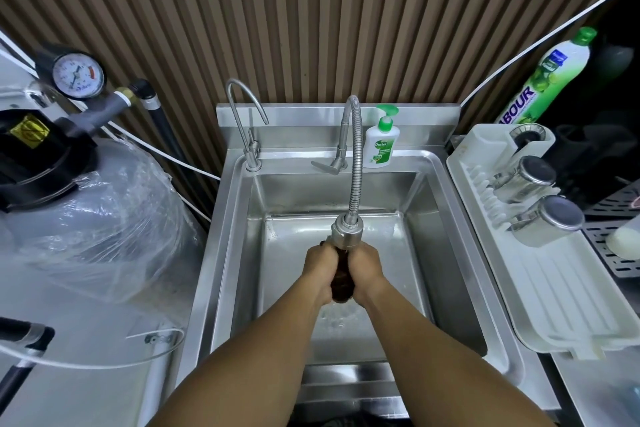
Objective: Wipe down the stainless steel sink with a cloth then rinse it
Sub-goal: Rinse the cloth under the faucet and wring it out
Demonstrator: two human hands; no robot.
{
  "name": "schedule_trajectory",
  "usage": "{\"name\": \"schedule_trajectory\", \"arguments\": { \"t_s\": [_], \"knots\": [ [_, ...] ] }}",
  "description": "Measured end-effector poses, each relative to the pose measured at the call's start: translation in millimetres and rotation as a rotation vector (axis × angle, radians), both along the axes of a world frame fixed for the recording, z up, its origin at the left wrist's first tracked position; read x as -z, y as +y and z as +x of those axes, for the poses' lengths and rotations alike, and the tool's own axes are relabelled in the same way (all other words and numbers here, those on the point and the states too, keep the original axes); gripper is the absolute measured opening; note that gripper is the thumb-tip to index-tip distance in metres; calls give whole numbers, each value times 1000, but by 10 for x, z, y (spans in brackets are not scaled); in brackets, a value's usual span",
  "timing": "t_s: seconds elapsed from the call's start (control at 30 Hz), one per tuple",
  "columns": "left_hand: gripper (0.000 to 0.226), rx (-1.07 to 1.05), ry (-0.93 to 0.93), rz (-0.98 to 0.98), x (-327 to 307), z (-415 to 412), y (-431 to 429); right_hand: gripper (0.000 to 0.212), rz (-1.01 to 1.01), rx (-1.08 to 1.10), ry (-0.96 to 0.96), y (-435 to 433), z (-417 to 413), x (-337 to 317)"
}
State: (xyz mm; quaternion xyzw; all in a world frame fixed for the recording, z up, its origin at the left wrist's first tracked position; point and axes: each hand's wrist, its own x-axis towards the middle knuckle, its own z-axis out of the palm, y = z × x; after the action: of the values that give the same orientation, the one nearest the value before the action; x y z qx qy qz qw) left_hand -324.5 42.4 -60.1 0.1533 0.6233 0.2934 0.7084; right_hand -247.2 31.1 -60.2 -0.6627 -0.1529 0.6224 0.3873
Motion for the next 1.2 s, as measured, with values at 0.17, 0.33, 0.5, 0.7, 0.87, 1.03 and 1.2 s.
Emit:
{"name": "schedule_trajectory", "arguments": {
  "t_s": [0.17,0.33,0.5,0.7,0.87,1.03,1.2],
  "knots": [
    [94,-96,-312,-89,52,-470,-70,78,-66,41,457,-210,425,14],
    [88,-72,-331,-93,98,-609,-175,80,-54,97,577,-367,579,88],
    [57,80,-315,-49,7,-531,-168,67,3,86,552,-268,513,4],
    [52,83,-228,-11,-105,-241,-122,43,44,-70,281,-163,239,-157],
    [35,71,12,32,-102,-30,-91,25,76,-77,-45,-98,33,-130],
    [29,29,52,35,-129,45,-40,21,83,-23,-138,-28,-65,-2],
    [25,-5,108,46,-148,70,-63,15,42,13,-172,6,-136,23]
  ]
}}
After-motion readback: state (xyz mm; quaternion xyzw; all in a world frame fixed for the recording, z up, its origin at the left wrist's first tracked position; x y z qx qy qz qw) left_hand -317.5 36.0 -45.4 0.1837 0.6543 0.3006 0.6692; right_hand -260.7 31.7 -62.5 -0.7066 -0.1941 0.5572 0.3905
